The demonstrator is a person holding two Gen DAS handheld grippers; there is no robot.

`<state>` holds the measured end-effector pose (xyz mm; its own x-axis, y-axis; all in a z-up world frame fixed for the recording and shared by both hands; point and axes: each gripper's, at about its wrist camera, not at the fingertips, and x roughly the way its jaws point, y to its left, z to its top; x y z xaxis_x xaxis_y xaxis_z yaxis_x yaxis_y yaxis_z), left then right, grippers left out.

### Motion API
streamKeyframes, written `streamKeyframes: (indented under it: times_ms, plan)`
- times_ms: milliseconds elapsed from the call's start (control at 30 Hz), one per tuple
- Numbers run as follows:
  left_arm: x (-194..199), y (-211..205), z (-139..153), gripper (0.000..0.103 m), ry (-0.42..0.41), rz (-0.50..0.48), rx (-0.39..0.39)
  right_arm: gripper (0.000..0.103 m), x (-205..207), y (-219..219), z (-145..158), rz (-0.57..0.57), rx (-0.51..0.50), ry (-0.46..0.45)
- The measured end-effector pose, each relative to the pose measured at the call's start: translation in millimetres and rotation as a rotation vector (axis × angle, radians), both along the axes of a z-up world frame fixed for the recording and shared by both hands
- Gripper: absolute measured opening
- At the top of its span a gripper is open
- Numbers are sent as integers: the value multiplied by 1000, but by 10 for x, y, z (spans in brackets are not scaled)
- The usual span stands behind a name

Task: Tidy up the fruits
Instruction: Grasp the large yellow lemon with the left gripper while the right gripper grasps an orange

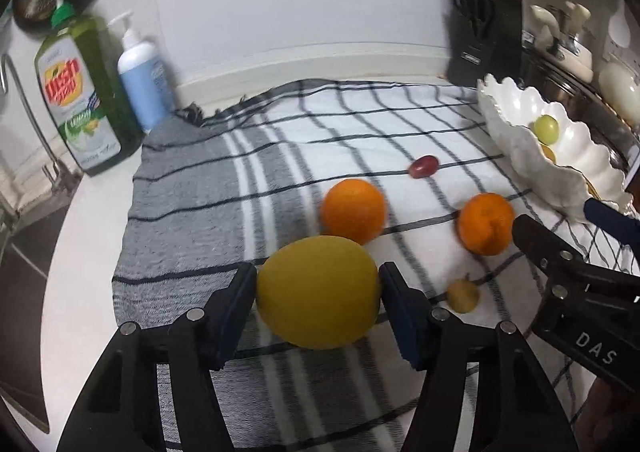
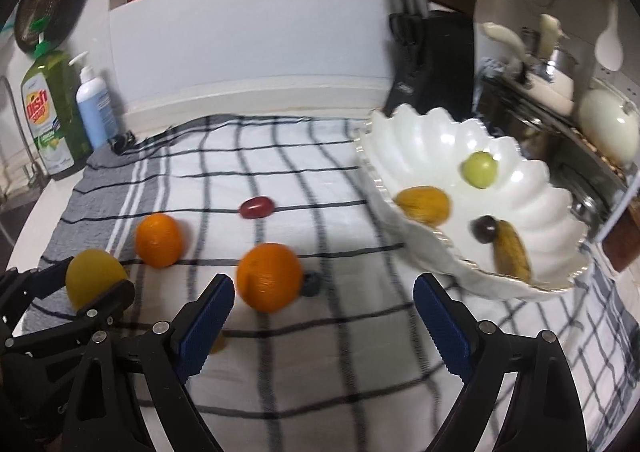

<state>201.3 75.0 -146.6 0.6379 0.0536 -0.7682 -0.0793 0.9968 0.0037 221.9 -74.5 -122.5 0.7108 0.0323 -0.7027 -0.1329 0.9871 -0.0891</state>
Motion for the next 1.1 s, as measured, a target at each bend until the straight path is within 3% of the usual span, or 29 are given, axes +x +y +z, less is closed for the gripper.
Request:
streamKeyframes:
  times_ms: [333, 733, 867, 1100]
  plan:
    - [-86, 88, 19, 61, -19, 8, 6, 89, 74, 187, -68, 57, -6, 15]
    - [-112, 244, 51, 61, -25, 47, 25, 62, 287, 382, -340, 104, -23, 108]
    - [-119, 251, 48, 61, -22, 48, 25, 48, 283, 375, -345, 97, -46, 96]
    - [-127, 203, 65, 61, -23, 41, 23, 47, 269, 333, -325, 106, -27, 102]
